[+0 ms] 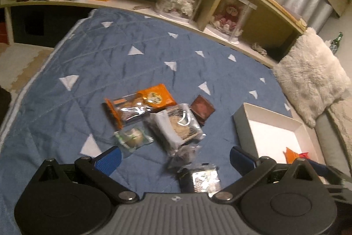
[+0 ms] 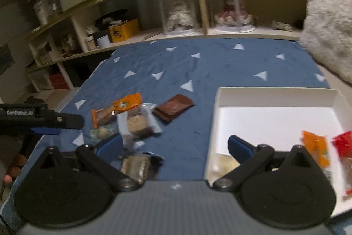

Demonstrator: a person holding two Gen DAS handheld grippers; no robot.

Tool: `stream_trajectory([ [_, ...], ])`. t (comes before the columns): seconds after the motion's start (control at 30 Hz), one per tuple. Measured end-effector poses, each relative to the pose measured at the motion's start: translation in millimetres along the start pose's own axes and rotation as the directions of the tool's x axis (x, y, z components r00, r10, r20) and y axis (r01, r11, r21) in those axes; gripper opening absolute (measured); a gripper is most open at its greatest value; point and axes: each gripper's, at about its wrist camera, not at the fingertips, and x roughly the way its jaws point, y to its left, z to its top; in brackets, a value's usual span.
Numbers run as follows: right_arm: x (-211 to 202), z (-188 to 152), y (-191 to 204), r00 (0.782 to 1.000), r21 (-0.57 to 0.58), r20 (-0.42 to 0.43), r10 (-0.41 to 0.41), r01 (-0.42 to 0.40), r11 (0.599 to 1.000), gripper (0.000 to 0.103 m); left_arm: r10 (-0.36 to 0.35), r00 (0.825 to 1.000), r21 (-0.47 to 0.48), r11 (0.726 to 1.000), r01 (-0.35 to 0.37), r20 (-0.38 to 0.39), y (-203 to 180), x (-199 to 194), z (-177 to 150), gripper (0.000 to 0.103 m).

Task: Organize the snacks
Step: 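Move both open tools from the tray back toward the snack pile, then close right tool on gold foil-wrapped square cake while left tool approaches small clear packet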

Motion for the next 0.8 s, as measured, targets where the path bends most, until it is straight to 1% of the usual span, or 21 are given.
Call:
stream_trajectory([
  [0.13,22.9,-0.6,12.6,1.0,-0.001,-0.017,-0.001,0.001,1.0,0.103,-0.011,1.0,0.038,0.999,0.01,0.021,-9.9,8.6,1.0,0.103],
  [0.23,36.6,-8.6,19.5,0.999,0.015,-0.038,-0.011,0.011,1.0,0.102,-0.029,0.999,0.031,0.999,0.028,0.035,-11.8,15.5,2.3,0.103],
  [0.3,42.6,-18.4,24.8,0.998,0.016,-0.052,-0.027,0.028,0.999,0.102,-0.048,0.998,0.005,0.999,0.048,0.032,-10.5,21.5,3.0,0.103],
  [0.43,49.6,-37.7,37.9,0.996,-0.058,-0.089,0.009,-0.014,0.998,0.095,-0.041,0.999,-0.065,0.997,0.04,-0.005,-9.0,37.0,1.1,0.103],
  [0.57,55.8,-46.1,46.5,0.993,-0.101,-0.117,0.026,-0.038,0.994,0.091,-0.092,0.995,-0.114,0.99,0.087,-0.047,-5.0,50.8,-0.9,0.103],
  [0.63,59.0,-46.4,47.2,0.991,-0.103,-0.127,0.037,-0.051,0.993,0.087,-0.123,0.988,-0.159,0.981,0.107,-0.092,-1.0,58.7,-1.3,0.103],
  [0.7,62.7,-47.0,47.5,0.989,-0.096,-0.139,0.045,-0.059,0.994,0.082,-0.135,0.983,-0.218,0.97,0.106,-0.125,3.3,66.6,-2.5,0.103],
  [0.77,66.9,-47.6,46.5,0.987,-0.079,-0.152,0.051,-0.064,0.995,0.078,-0.157,0.978,-0.263,0.958,0.117,-0.136,7.2,73.3,-2.9,0.101],
  [0.8,66.9,-47.9,45.0,0.986,-0.072,-0.157,0.055,-0.067,0.995,0.077,-0.164,0.977,-0.276,0.954,0.121,-0.139,8.0,76.0,-3.0,0.098],
])
